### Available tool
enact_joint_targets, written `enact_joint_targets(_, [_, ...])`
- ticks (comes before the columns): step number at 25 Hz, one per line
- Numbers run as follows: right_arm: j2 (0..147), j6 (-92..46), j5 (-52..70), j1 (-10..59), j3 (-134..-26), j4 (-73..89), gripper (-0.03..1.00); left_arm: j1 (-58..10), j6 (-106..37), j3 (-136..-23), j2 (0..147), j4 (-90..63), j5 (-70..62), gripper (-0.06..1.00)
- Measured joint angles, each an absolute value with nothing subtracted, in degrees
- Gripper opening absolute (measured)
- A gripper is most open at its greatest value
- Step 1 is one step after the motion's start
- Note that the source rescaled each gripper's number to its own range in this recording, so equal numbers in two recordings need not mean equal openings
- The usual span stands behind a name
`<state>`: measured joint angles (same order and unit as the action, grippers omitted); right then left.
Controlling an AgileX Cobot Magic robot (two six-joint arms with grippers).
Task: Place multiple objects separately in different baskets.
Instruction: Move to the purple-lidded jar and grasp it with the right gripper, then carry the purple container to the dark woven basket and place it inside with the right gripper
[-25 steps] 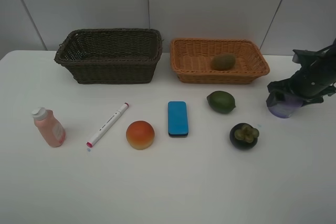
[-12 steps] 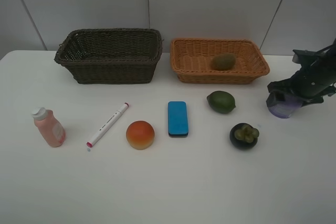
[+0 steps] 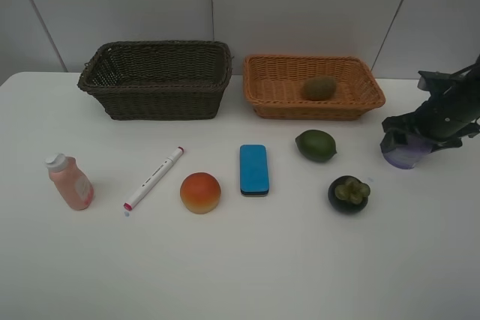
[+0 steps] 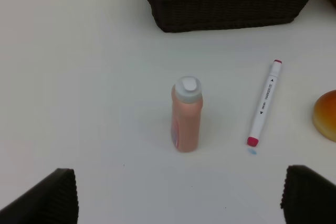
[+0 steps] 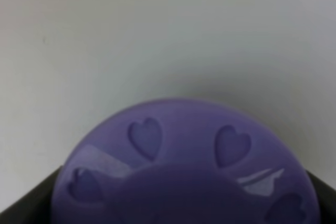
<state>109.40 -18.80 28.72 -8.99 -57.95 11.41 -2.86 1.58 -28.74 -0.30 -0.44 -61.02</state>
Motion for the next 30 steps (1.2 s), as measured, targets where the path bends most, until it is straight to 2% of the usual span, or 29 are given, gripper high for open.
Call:
enact_joint_targets(19, [100.3,-18.8,36.1,-8.8,-57.9,11.5,0.52,-2.9,1.6,-28.7,-0.3,-0.4,-61.0,1.0])
enact_joint_targets(24, [98.7,-18.8,38.7,-6.1,-59.3,11.6,0.52,-2.9,1.6,-28.7,-0.3,-0.4,-61.0,1.0])
enact_joint_targets(30, [98.7,-16.1,41.8,0.3,-64.9,11.6,0.52,-2.9,1.6,-28.7,-0.3,-0.4,-61.0,1.0])
